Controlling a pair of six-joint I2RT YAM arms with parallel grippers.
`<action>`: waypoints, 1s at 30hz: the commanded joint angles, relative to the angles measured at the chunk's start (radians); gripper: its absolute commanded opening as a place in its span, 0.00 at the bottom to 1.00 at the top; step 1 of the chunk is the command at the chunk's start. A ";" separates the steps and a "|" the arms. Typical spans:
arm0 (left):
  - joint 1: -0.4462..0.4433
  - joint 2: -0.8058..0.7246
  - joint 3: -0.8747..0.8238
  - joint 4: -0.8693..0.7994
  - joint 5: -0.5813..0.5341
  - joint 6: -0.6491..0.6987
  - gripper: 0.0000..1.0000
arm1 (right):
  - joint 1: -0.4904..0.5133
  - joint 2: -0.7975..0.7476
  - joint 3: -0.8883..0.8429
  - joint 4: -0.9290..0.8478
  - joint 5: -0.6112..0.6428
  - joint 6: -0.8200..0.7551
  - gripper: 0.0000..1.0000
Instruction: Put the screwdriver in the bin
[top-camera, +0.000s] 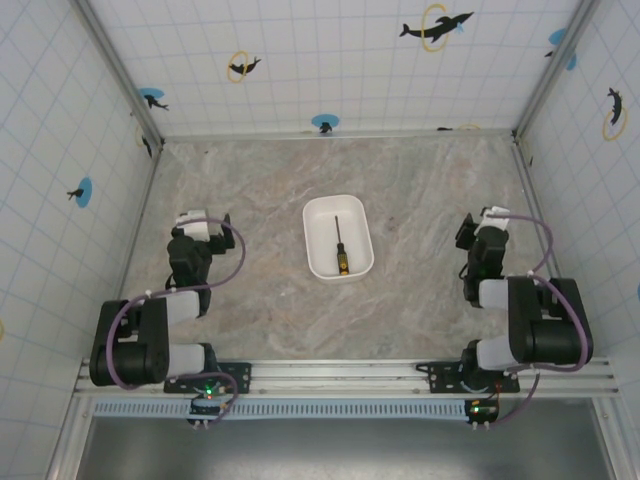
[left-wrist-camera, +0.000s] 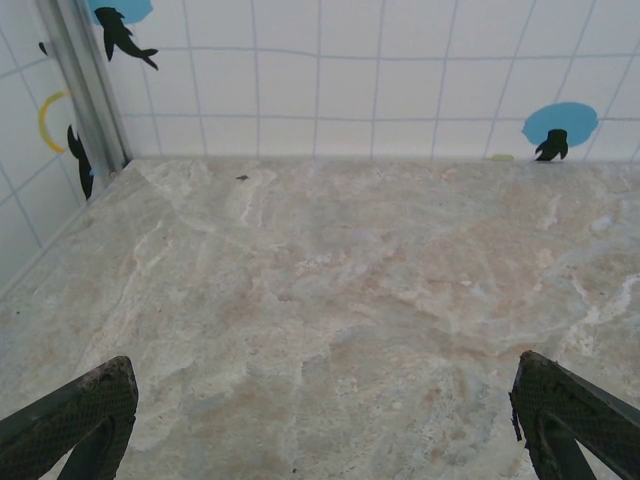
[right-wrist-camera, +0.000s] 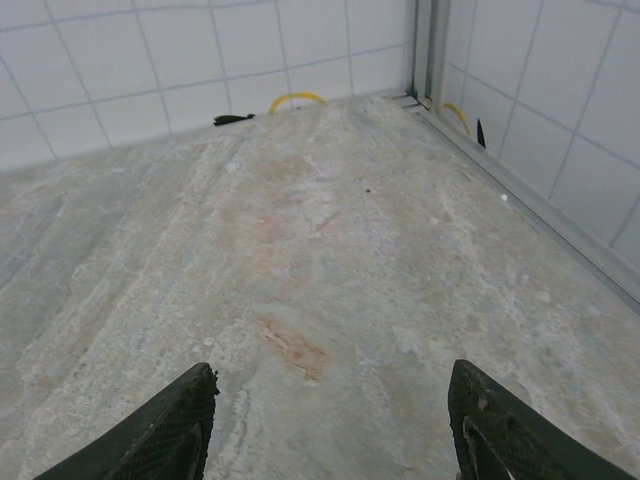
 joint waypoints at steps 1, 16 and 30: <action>0.014 0.018 -0.007 0.094 0.018 0.003 0.97 | 0.021 0.036 -0.008 0.139 0.022 -0.034 0.63; 0.016 0.185 0.012 0.211 0.002 0.014 0.97 | 0.038 0.028 0.032 0.046 0.064 -0.040 0.84; 0.007 0.186 0.018 0.198 -0.016 0.017 0.98 | 0.037 0.030 0.039 0.037 0.057 -0.040 0.99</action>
